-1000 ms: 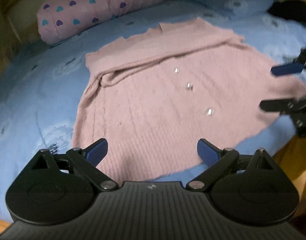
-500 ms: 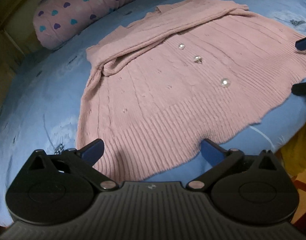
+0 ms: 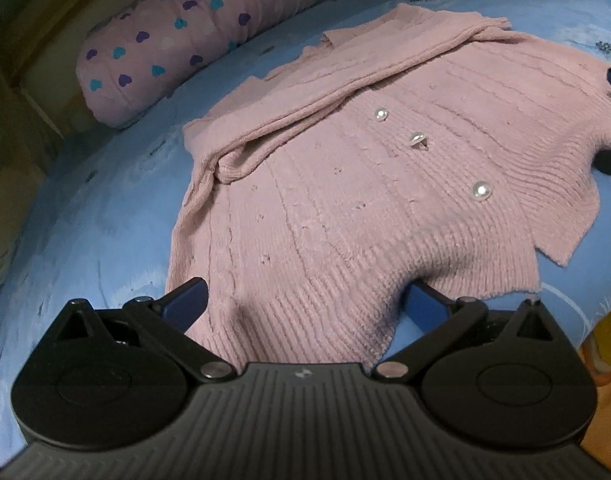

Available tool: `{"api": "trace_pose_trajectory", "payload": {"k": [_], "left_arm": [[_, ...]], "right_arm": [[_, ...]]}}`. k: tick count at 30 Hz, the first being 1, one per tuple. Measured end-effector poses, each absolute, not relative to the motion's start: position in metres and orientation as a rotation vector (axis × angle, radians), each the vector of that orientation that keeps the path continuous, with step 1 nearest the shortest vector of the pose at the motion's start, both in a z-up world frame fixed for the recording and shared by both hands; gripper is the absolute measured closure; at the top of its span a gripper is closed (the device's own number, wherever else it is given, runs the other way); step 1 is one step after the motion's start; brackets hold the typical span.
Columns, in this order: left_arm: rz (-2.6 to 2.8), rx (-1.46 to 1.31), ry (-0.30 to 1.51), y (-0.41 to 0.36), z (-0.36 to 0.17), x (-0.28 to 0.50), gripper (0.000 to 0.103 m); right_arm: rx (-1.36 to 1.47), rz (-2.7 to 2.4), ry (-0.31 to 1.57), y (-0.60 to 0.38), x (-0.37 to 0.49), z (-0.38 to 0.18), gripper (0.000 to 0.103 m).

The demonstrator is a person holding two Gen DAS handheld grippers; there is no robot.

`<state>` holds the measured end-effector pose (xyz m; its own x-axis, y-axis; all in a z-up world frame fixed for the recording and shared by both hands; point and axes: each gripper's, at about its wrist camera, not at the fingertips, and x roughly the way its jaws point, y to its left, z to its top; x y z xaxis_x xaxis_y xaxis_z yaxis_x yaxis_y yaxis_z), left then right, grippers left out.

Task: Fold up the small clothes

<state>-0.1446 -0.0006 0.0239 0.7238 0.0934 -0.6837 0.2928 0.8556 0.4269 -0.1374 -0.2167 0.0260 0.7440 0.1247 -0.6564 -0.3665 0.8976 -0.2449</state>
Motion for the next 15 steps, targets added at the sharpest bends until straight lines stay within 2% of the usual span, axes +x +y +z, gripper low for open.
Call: {"api": "trace_pose_trajectory", "payload": {"k": [7, 9, 12, 14, 15], "left_arm": [[-0.122, 0.396, 0.812, 0.013, 0.021, -0.133, 0.0], [-0.125, 0.397, 0.791, 0.012, 0.02, -0.135, 0.0], [-0.161, 0.389, 0.758, 0.01, 0.02, -0.142, 0.018], [-0.189, 0.363, 0.755, 0.008, 0.021, -0.144, 0.037], [-0.201, 0.352, 0.751, 0.007, 0.021, -0.146, 0.043]], "right_arm": [[-0.377, 0.279, 0.685, -0.221, -0.139, 0.021, 0.027], [-0.338, 0.277, 0.686, -0.223, -0.134, 0.02, 0.034], [-0.286, 0.283, 0.686, -0.223, -0.13, 0.019, 0.048], [-0.264, 0.286, 0.677, -0.222, -0.131, 0.019, 0.06], [-0.263, 0.285, 0.672, -0.222, -0.131, 0.018, 0.072]]}}
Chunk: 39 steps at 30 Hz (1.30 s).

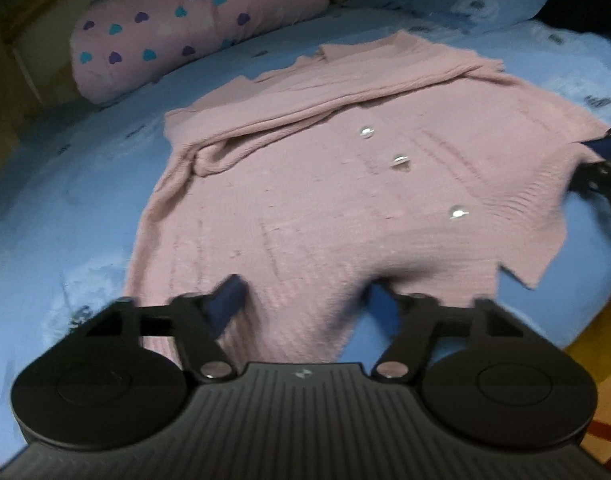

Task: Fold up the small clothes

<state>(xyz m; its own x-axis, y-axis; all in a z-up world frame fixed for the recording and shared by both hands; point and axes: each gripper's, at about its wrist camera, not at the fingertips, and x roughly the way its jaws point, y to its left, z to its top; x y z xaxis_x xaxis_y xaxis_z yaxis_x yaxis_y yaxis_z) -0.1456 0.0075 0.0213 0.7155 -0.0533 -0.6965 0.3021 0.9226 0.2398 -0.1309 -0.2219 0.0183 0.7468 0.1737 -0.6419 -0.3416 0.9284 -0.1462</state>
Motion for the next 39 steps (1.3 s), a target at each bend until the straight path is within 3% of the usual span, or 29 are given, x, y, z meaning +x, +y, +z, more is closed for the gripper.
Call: {"api": "trace_pose_trajectory", "payload": {"k": [1, 3, 5, 10, 26, 39], "left_arm": [[-0.216, 0.344, 0.745, 0.006, 0.022, -0.147, 0.055], [-0.211, 0.34, 0.739, 0.002, 0.022, -0.148, 0.061], [-0.2, 0.322, 0.735, 0.002, 0.022, -0.146, 0.072], [-0.176, 0.284, 0.7, 0.004, 0.031, -0.144, 0.088], [-0.094, 0.276, 0.497, -0.008, 0.091, -0.118, 0.089], [-0.05, 0.341, 0.341, -0.027, 0.15, -0.031, 0.09]], "right_arm": [[-0.267, 0.281, 0.664, -0.222, -0.131, 0.018, 0.083], [-0.281, 0.265, 0.654, -0.221, -0.131, 0.018, 0.088], [-0.276, 0.26, 0.647, -0.222, -0.131, 0.019, 0.09], [-0.27, 0.238, 0.601, -0.222, -0.132, 0.024, 0.091], [-0.298, 0.208, 0.406, -0.218, -0.111, 0.071, 0.091], [-0.338, 0.149, 0.257, -0.216, -0.043, 0.114, 0.091]]}}
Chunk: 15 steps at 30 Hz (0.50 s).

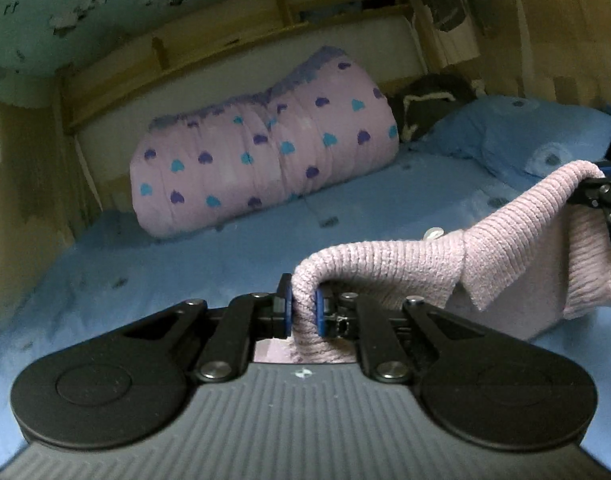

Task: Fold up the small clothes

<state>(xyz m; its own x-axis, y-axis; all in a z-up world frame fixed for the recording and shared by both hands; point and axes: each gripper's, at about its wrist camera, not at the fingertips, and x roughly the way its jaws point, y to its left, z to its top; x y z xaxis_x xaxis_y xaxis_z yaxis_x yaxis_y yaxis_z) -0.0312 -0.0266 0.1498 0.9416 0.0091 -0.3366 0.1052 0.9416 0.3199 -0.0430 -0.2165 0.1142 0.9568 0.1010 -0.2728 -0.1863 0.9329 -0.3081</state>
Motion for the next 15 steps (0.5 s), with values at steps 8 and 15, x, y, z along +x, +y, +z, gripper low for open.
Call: {"api": "trace_pose_trajectory", "payload": {"k": [8, 15], "left_arm": [[-0.038, 0.337, 0.329, -0.034, 0.161, 0.053, 0.09], [-0.027, 0.343, 0.392, -0.042, 0.126, 0.138, 0.09]], "right_arm": [[-0.389, 0.089, 0.206, -0.214, 0.02, 0.125, 0.091], [-0.41, 0.053, 0.239, -0.208, 0.082, 0.103, 0.091]]}}
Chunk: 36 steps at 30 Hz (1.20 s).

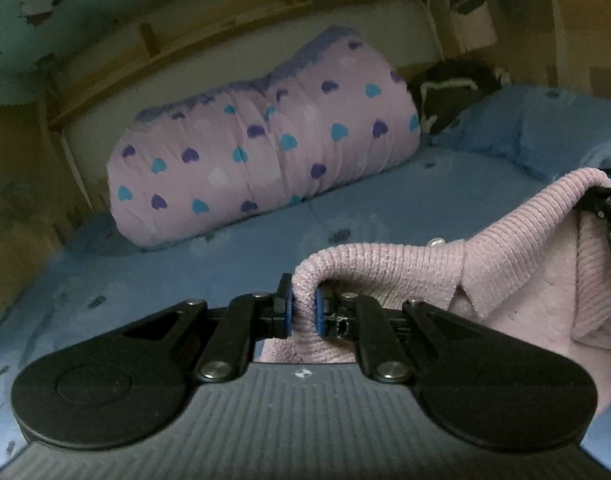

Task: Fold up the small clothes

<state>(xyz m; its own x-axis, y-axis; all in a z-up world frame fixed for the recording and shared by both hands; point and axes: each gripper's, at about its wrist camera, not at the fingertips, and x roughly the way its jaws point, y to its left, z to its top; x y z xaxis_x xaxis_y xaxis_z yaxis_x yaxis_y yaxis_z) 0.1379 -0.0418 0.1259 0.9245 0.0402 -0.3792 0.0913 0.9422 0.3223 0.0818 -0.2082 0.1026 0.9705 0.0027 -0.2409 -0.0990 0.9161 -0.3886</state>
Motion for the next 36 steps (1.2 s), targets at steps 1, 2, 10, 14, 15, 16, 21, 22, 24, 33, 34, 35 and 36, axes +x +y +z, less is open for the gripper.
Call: {"api": "trace_pose_trajectory", "payload": {"k": [1, 2, 10, 14, 15, 16, 21, 22, 24, 33, 34, 35, 36], "left_arm": [[-0.024, 0.345, 0.406, -0.043, 0.117, 0.15, 0.09], [-0.022, 0.344, 0.423, -0.043, 0.107, 0.162, 0.09], [-0.023, 0.291, 0.588, -0.033, 0.037, 0.228, 0.09], [-0.018, 0.292, 0.626, -0.03, 0.014, 0.234, 0.089], [-0.016, 0.3, 0.615, -0.031, 0.012, 0.232, 0.089], [-0.013, 0.313, 0.61, -0.032, 0.011, 0.23, 0.089], [-0.015, 0.301, 0.632, -0.028, 0.029, 0.215, 0.078], [-0.019, 0.292, 0.632, -0.025, 0.035, 0.211, 0.069], [-0.016, 0.273, 0.62, -0.02, 0.049, 0.197, 0.052], [-0.018, 0.217, 0.629, 0.012, 0.095, 0.13, 0.042], [-0.034, 0.209, 0.628, 0.014, 0.098, 0.123, 0.041], [-0.055, 0.201, 0.623, 0.016, 0.1, 0.113, 0.041], [-0.075, 0.194, 0.617, 0.017, 0.102, 0.106, 0.04]], "right_arm": [[-0.413, 0.05, 0.25, -0.208, 0.09, 0.096, 0.091], [-0.414, 0.049, 0.263, -0.207, 0.099, 0.089, 0.091], [-0.452, 0.052, 0.389, -0.2, 0.161, 0.031, 0.091], [-0.463, 0.061, 0.47, -0.198, 0.181, 0.005, 0.091], [-0.459, 0.069, 0.487, -0.198, 0.185, 0.001, 0.091], [-0.452, 0.073, 0.496, -0.198, 0.187, -0.001, 0.09], [-0.398, 0.101, 0.503, -0.203, 0.189, 0.005, 0.088], [-0.381, 0.112, 0.499, -0.206, 0.188, 0.008, 0.088], [-0.332, 0.12, 0.494, -0.212, 0.184, 0.016, 0.077], [-0.188, 0.125, 0.445, -0.236, 0.15, 0.059, 0.06], [-0.172, 0.122, 0.448, -0.239, 0.146, 0.063, 0.06], [-0.156, 0.123, 0.451, -0.242, 0.141, 0.067, 0.06], [-0.141, 0.125, 0.455, -0.245, 0.136, 0.069, 0.059]]}}
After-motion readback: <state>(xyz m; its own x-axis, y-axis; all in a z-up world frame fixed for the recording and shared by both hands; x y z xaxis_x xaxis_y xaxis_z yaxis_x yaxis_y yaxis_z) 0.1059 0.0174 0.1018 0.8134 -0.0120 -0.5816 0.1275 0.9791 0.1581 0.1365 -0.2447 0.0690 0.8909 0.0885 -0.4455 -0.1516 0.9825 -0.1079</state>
